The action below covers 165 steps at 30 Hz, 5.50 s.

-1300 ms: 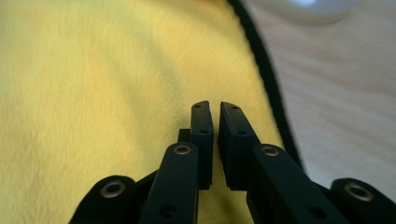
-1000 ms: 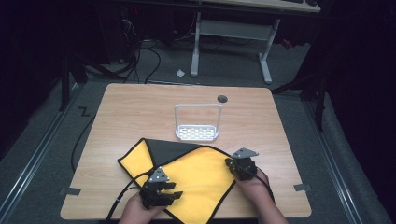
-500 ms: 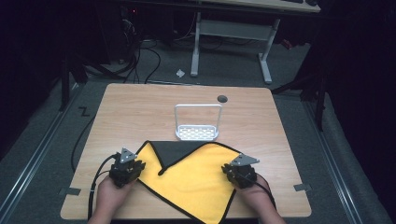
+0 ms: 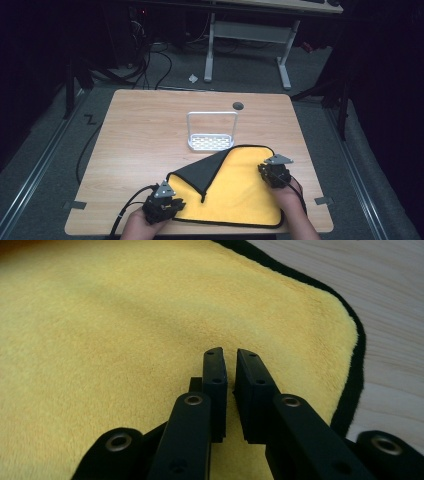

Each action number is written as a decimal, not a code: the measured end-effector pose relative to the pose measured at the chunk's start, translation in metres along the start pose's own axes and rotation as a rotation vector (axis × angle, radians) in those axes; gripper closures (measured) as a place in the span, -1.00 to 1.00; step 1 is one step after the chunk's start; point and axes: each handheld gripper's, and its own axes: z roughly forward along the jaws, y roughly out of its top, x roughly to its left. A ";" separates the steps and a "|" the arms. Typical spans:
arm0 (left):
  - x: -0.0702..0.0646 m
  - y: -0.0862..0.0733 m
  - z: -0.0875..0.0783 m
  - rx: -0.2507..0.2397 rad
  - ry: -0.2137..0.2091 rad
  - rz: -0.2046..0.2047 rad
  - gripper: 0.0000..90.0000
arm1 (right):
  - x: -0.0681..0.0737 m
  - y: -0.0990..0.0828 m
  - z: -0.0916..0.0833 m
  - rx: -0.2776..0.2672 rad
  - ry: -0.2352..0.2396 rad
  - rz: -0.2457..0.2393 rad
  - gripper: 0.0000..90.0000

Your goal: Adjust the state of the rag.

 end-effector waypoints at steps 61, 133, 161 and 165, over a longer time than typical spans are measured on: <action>0.062 0.031 0.022 -0.078 0.171 -0.057 0.75 | -0.001 -0.021 -0.023 0.013 0.026 0.029 0.69; 0.125 0.054 0.043 -0.202 0.118 -0.286 0.79 | 0.228 0.047 -0.008 -0.090 0.454 -0.382 -0.04; 0.124 0.054 0.043 -0.203 0.125 -0.286 0.75 | 0.258 0.040 -0.002 -0.066 0.478 -0.420 0.23; 0.124 0.054 0.043 -0.203 0.125 -0.287 0.75 | 0.254 0.038 -0.006 -0.087 0.431 -0.456 0.62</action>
